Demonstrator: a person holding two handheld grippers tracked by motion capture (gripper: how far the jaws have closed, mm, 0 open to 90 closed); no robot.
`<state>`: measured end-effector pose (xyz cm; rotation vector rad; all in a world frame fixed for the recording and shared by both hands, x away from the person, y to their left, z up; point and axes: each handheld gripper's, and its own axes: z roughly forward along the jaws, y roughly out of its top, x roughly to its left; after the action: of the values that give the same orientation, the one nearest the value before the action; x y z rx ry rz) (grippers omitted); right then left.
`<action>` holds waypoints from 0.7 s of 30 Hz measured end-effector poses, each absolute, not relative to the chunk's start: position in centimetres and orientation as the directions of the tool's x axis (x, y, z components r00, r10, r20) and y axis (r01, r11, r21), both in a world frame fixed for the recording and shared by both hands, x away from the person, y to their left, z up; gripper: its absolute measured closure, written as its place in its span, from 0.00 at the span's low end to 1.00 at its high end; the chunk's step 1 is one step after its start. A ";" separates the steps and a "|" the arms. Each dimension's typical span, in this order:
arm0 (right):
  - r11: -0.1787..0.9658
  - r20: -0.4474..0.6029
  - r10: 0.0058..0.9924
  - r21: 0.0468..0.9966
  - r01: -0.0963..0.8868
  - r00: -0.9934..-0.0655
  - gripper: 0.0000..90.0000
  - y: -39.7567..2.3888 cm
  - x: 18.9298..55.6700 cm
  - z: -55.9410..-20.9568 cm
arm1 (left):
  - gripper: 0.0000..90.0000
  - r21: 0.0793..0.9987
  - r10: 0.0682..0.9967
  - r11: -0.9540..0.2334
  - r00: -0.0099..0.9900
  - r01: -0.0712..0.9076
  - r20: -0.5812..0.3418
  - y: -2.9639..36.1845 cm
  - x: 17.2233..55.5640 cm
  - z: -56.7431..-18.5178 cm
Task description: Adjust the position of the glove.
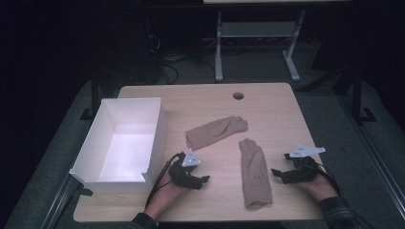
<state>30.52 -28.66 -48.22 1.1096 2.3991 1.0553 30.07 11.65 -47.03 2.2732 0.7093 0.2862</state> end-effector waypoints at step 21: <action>0.431 0.041 0.752 0.724 0.539 -0.658 0.15 -28.6 30.5 -48.2 | 1.00 0.701 0.673 -0.538 0.740 0.468 0.023 9.1 35.6 -44.4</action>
<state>30.50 -28.65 -48.23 1.1149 2.4005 1.0562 35.63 9.13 -44.35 2.2402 0.8543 0.3794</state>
